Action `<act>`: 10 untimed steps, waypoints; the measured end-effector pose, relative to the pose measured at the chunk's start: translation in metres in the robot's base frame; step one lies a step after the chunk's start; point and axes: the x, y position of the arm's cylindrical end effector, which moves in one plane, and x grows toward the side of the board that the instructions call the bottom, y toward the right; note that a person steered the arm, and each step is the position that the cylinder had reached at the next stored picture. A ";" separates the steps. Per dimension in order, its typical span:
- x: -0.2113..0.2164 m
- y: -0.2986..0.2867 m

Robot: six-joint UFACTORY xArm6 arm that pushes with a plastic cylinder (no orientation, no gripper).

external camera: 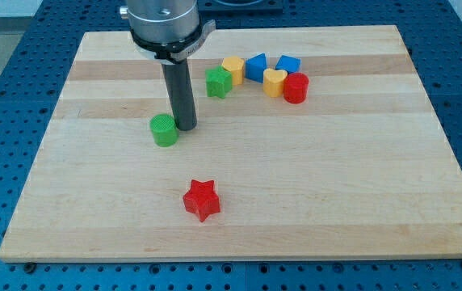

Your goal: Move the green circle top diagonally to the red star

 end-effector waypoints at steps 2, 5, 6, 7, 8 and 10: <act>-0.005 -0.032; 0.052 -0.038; 0.039 -0.065; 0.059 -0.088; 0.095 -0.088; 0.102 -0.099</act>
